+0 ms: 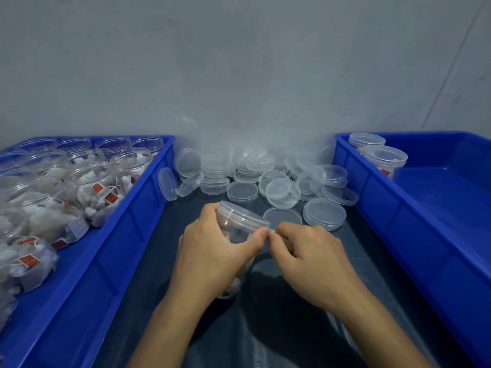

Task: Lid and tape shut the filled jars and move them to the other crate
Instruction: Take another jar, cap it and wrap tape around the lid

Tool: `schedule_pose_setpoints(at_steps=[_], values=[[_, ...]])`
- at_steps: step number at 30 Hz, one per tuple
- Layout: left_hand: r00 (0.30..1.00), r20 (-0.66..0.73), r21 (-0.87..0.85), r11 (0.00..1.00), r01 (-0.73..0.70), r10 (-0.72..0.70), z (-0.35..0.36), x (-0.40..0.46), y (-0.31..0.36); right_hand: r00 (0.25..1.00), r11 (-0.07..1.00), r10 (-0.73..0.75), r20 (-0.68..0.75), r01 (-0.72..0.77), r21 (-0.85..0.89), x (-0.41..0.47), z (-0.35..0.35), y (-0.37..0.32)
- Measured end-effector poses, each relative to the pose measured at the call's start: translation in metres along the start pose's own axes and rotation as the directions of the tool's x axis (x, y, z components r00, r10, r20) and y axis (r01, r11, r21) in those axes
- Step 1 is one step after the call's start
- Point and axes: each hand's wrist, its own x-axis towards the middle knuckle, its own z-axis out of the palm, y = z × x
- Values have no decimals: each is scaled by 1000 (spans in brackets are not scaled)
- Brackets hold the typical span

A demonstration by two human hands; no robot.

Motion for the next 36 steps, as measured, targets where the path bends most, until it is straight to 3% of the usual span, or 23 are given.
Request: schedule_pose_setpoints(at_steps=[6,10,14,18,20,22,23,25,27,29,31,36], values=[[1000,-7,36,999,-3,3,-1,1,3,1000,998,8,-8,-8,64,0,-4,-2],[998,36,-135,990,47,-42,-3,3,-3,999,984,-27,-26,31,176,-1,-8,-5],[981,183,-368,921,128,-64,-5,6,-11,999,955,-50,-16,53,292,1,-14,0],[891,437,-584,715,384,-122,-6,8,-17,998,855,-61,29,38,517,4,-17,4],[794,606,-703,440,559,-40,-14,11,-22,999,665,25,-20,-1,747,8,-26,12],[747,658,-748,191,636,91,-21,9,-24,992,494,110,-60,-2,869,10,-36,24],[745,656,-752,179,634,117,-22,8,-23,987,499,133,-87,10,866,10,-37,29],[747,650,-754,234,613,137,-13,5,-16,987,637,120,-110,8,771,11,-34,35],[766,633,-758,296,581,117,-3,0,-9,997,843,35,-66,6,538,9,-21,34],[793,598,-768,363,527,113,1,0,-6,998,971,-52,23,45,233,6,-7,29],[837,539,-791,399,463,95,1,-1,-4,990,992,-120,69,118,38,5,2,24],[965,261,-785,587,198,24,7,-1,-2,966,988,-139,216,150,-34,6,10,29]])
